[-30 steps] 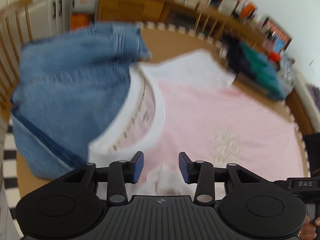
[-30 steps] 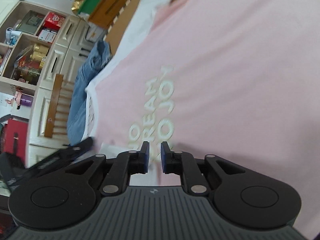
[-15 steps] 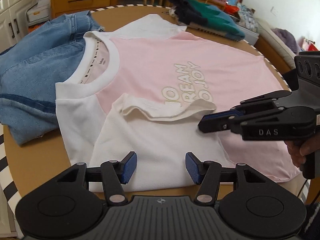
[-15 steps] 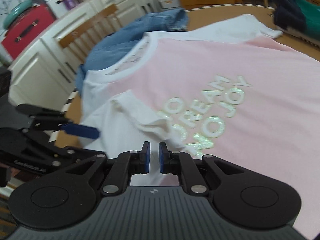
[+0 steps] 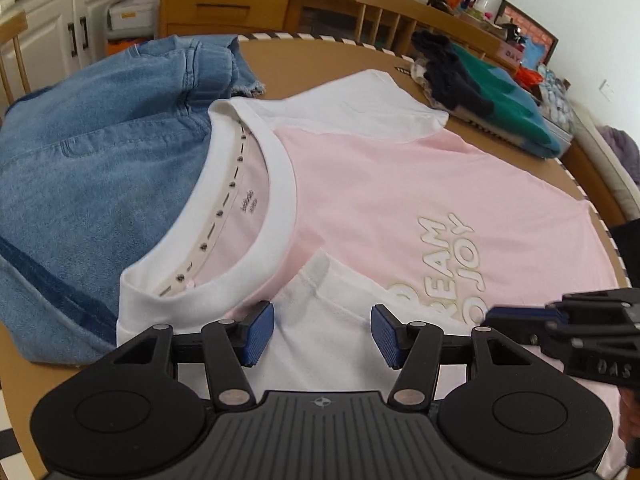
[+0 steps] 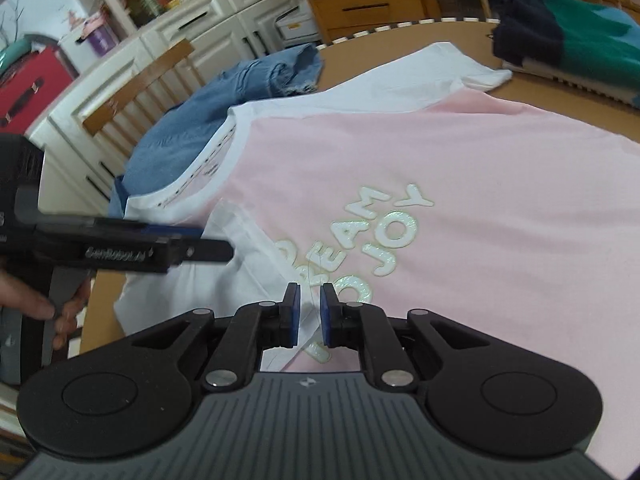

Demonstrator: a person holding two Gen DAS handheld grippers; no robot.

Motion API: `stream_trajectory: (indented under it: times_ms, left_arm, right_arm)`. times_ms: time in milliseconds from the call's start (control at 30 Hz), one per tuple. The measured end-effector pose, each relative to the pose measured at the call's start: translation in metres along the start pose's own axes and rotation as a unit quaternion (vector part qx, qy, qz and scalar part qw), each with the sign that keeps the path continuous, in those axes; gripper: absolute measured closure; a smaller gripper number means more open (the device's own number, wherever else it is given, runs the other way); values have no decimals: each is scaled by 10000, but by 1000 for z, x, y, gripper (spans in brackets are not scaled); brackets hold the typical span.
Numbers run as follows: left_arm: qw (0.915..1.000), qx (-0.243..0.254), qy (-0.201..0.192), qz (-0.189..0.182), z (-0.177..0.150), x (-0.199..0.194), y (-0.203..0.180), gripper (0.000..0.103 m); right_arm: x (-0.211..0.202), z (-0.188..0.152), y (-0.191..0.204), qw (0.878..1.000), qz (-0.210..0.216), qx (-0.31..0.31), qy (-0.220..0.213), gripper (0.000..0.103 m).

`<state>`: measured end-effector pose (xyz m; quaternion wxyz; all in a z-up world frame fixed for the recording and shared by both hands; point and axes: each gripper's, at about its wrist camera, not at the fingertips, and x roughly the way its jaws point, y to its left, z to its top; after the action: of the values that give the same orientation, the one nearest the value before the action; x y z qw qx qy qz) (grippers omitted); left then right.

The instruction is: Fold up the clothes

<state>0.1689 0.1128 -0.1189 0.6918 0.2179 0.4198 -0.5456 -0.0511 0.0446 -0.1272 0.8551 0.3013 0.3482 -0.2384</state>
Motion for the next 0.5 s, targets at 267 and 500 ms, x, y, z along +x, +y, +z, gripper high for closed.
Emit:
stream_trajectory:
  times_ms: [267,500]
  left_arm:
    - [9956,929,-96,-64,42,-19,-34,34]
    - [9944,670,-579,-577,170,32,-34,21]
  right_arm:
    - [-25,35,-38,9963,-53,591,-622,87]
    - [-23,107,-146,9621,-336,2243,-1512,72]
